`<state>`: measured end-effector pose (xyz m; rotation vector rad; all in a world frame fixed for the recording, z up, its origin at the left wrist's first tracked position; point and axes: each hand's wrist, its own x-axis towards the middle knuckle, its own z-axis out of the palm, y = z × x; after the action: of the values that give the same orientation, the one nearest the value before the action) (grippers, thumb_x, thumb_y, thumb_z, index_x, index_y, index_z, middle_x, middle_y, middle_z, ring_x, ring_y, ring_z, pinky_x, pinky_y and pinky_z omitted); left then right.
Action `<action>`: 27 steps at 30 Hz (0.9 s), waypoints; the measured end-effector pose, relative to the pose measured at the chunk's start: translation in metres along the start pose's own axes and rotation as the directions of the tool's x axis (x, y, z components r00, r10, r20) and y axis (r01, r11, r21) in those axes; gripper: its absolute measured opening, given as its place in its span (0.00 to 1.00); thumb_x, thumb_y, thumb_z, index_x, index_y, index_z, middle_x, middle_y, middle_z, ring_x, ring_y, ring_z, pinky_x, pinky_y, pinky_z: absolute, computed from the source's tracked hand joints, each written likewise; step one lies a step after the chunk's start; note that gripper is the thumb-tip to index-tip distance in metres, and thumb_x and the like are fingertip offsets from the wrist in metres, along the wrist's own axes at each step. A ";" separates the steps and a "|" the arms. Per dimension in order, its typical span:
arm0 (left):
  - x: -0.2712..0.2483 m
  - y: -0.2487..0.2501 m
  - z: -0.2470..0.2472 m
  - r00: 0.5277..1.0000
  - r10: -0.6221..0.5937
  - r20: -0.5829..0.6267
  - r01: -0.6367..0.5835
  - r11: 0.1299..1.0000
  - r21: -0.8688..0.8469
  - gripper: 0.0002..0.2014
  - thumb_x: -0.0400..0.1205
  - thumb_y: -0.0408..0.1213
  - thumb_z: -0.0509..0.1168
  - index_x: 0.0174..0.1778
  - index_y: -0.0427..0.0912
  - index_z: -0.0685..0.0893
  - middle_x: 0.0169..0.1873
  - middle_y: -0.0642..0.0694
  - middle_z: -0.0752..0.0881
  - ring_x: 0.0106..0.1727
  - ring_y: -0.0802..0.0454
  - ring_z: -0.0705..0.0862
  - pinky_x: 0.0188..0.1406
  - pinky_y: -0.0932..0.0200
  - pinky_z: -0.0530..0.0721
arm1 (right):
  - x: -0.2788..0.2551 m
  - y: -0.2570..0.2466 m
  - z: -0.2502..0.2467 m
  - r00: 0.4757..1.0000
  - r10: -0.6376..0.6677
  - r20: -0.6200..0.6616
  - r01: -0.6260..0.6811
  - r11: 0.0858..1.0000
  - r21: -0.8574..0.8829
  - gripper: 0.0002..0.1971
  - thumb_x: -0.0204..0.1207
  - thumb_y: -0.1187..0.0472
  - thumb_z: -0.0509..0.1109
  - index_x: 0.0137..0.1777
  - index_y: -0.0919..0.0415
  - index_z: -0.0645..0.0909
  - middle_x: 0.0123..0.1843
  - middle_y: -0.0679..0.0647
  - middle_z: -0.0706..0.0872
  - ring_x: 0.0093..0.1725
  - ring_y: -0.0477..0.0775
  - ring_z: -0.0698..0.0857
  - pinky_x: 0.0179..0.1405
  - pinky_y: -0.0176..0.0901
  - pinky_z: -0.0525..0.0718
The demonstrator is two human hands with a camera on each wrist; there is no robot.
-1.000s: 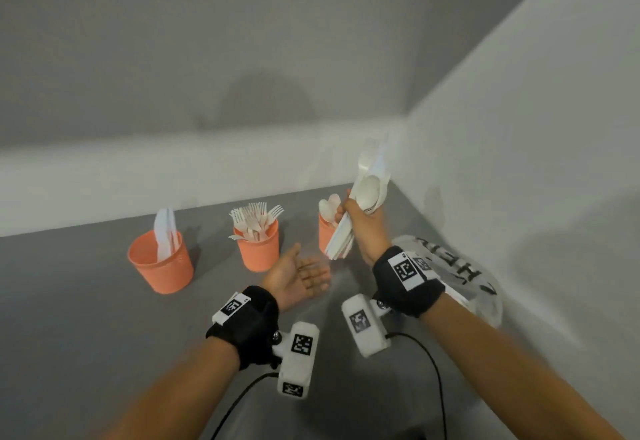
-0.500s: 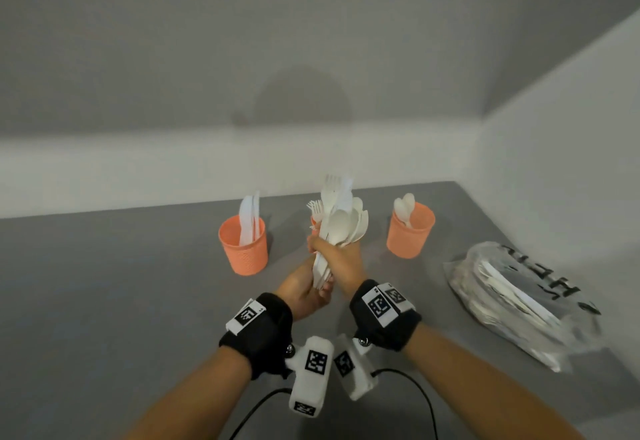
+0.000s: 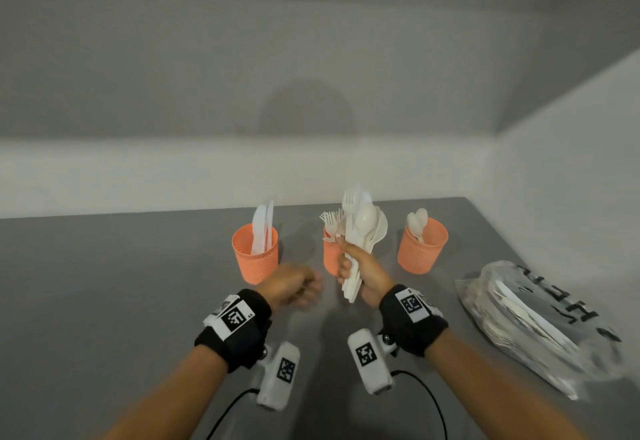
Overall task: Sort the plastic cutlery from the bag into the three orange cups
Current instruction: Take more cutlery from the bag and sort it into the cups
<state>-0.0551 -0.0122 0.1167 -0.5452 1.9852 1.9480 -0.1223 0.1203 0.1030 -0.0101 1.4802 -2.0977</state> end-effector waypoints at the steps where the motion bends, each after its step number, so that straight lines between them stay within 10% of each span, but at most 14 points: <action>1: 0.002 0.005 -0.006 0.996 0.063 -0.059 -0.064 0.998 -0.023 0.08 0.84 0.34 0.56 0.44 0.40 0.80 0.36 0.45 0.83 0.31 0.54 0.82 0.29 0.64 0.81 | 0.000 -0.002 -0.004 0.998 0.044 0.055 -0.044 0.999 -0.001 0.03 0.79 0.57 0.63 0.46 0.54 0.76 0.16 0.45 0.67 0.14 0.43 0.67 0.15 0.34 0.71; 9: 0.015 0.040 -0.010 0.954 0.250 -0.165 -0.280 0.940 -0.194 0.16 0.81 0.47 0.64 0.56 0.37 0.80 0.47 0.43 0.85 0.49 0.49 0.84 0.49 0.58 0.83 | -0.009 0.001 -0.009 0.912 0.201 0.358 -0.183 0.979 -0.085 0.04 0.76 0.57 0.62 0.47 0.55 0.76 0.19 0.46 0.72 0.14 0.41 0.66 0.14 0.32 0.68; 16: 0.022 0.039 0.014 0.882 0.329 -0.338 -0.349 0.937 0.000 0.11 0.83 0.32 0.62 0.34 0.39 0.82 0.27 0.43 0.84 0.24 0.55 0.82 0.32 0.62 0.84 | -0.006 0.003 -0.018 0.934 0.180 0.309 -0.153 0.982 -0.107 0.11 0.67 0.58 0.68 0.49 0.58 0.78 0.25 0.50 0.80 0.23 0.45 0.78 0.36 0.41 0.85; 21: 0.022 0.039 0.024 0.877 0.359 -0.321 -0.351 0.933 0.084 0.02 0.82 0.29 0.62 0.45 0.37 0.79 0.32 0.46 0.80 0.31 0.52 0.82 0.33 0.63 0.85 | -0.004 0.005 -0.026 0.930 0.185 0.319 -0.152 0.980 -0.128 0.10 0.65 0.60 0.65 0.46 0.59 0.73 0.22 0.46 0.75 0.19 0.42 0.71 0.21 0.32 0.74; 27: 0.019 0.054 0.017 0.922 0.334 -0.198 -0.339 0.941 0.006 0.13 0.83 0.39 0.62 0.55 0.33 0.81 0.44 0.39 0.84 0.46 0.44 0.82 0.51 0.50 0.81 | -0.008 0.003 -0.038 0.861 0.241 0.448 -0.219 0.971 -0.100 0.23 0.68 0.62 0.63 0.66 0.55 0.74 0.23 0.46 0.73 0.17 0.41 0.69 0.17 0.30 0.70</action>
<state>-0.0978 0.0039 0.1550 -0.4391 2.3062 2.1984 -0.1269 0.1560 0.0879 -0.3109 1.1755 -1.7160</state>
